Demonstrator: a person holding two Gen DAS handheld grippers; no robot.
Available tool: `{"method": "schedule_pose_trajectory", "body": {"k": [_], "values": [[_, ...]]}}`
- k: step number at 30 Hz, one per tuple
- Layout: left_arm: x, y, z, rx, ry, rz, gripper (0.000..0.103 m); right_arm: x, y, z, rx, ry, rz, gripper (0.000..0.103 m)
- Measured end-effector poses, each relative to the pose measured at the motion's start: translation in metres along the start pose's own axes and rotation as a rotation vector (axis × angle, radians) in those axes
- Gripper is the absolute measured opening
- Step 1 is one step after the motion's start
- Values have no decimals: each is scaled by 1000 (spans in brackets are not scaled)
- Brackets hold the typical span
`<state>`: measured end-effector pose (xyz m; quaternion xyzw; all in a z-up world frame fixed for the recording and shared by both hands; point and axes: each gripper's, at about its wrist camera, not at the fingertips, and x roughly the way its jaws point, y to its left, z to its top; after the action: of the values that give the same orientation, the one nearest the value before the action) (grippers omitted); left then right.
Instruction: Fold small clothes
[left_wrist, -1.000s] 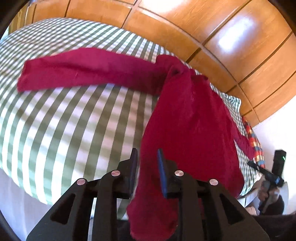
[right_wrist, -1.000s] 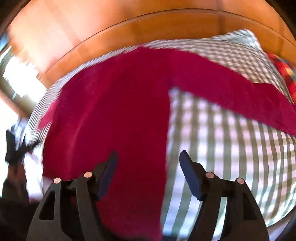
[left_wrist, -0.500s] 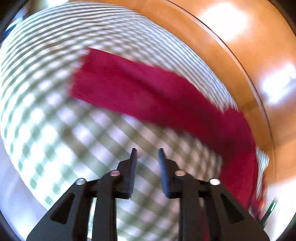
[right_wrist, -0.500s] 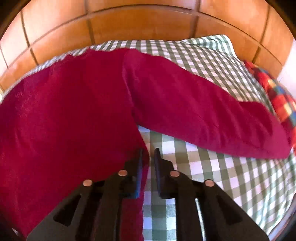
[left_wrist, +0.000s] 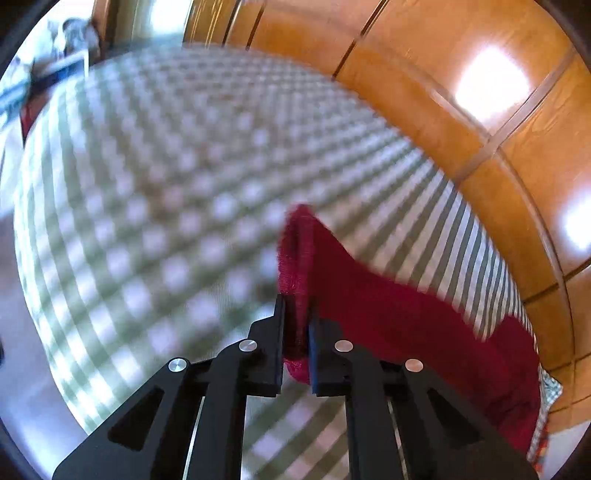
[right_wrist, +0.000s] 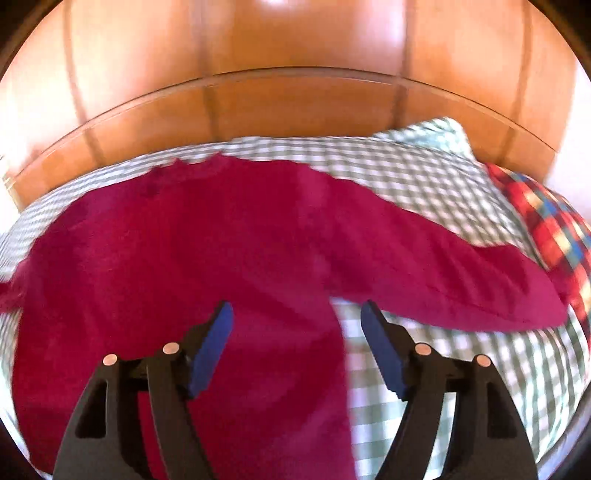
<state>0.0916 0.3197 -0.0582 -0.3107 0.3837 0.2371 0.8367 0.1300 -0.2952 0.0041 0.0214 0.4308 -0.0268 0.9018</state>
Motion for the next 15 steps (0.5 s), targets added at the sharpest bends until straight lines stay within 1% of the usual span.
{"method": "schedule_pose_trajectory", "body": {"k": [2,4,6,7,9,10,11,12,14,15], "values": [[-13,3,30,-6,-93,66,8,1,23,0,-50,10,70,72],[-23,12,64,-30,-161,131,8,7,43,-5,-100,36,132,72],[-26,13,87,-23,-195,156,8,18,64,-13,-153,70,165,72],[-23,10,98,-13,-197,166,8,25,70,-17,-172,90,170,72],[-11,1,107,33,-163,167,10,42,81,-27,-192,138,155,73],[-2,-7,108,77,-135,207,12,48,83,-30,-193,144,142,75],[0,-11,106,93,-121,220,15,50,81,-35,-190,121,141,77],[0,-13,101,98,-111,201,15,51,80,-36,-182,116,145,77],[-8,-12,88,87,-107,132,15,53,77,-37,-170,118,157,78],[-13,-12,79,94,-91,78,15,54,78,-38,-173,113,159,78]]}}
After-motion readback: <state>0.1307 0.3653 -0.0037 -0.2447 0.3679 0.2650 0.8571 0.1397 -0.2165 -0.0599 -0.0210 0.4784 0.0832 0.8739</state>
